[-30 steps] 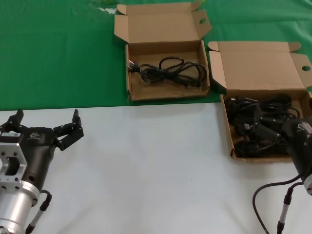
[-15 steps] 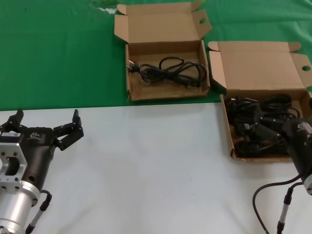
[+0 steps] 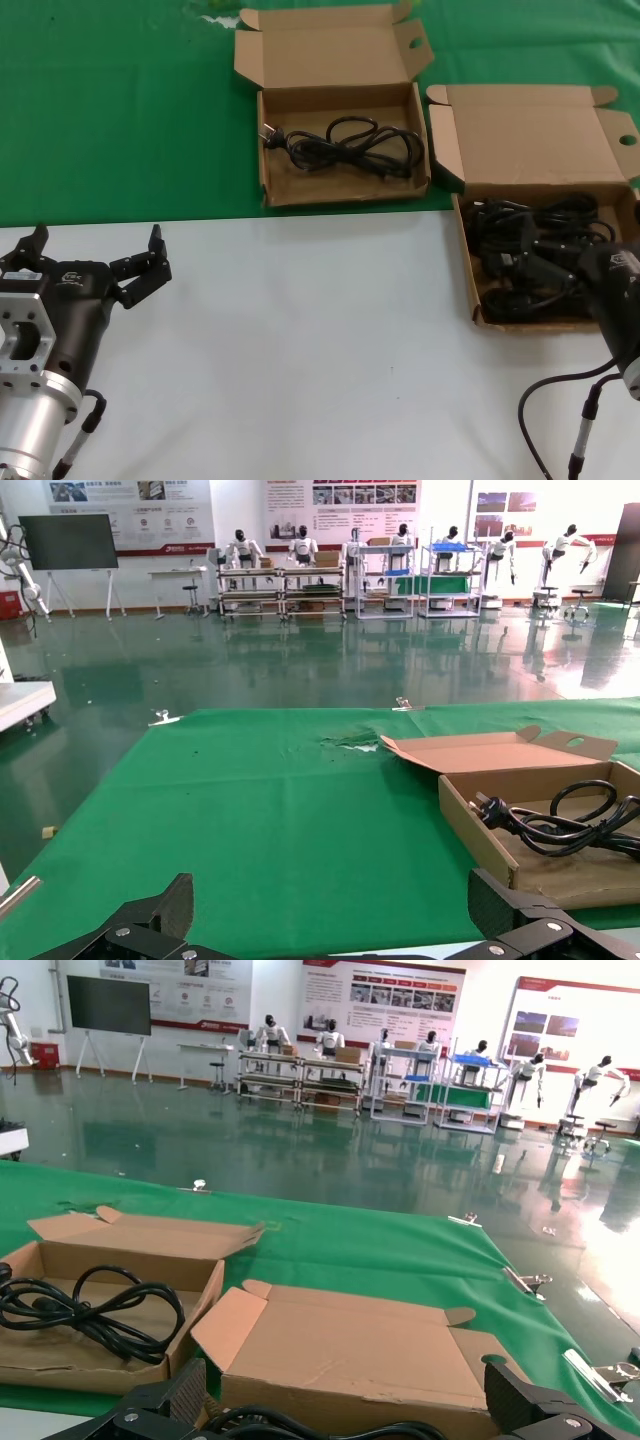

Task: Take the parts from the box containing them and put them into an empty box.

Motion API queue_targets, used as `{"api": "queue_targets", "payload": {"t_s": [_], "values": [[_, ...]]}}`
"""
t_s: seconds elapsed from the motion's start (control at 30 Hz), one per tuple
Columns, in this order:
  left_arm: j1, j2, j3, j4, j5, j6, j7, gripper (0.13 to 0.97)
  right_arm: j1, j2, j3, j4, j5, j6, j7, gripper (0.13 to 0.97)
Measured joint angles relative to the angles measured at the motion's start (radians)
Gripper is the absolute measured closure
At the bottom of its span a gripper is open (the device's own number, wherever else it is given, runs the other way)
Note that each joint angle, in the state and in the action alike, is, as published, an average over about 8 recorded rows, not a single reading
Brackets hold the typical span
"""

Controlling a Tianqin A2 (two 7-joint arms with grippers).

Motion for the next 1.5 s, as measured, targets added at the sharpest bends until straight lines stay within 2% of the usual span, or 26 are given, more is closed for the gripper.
{"api": "queue_targets", "payload": {"t_s": [1.5], "values": [[0.000,0.000,0.000,0.000,0.000,0.000,0.000,0.132,0.000,0.000,0.000,0.000,0.000,0.000,0.000,0.129]]}}
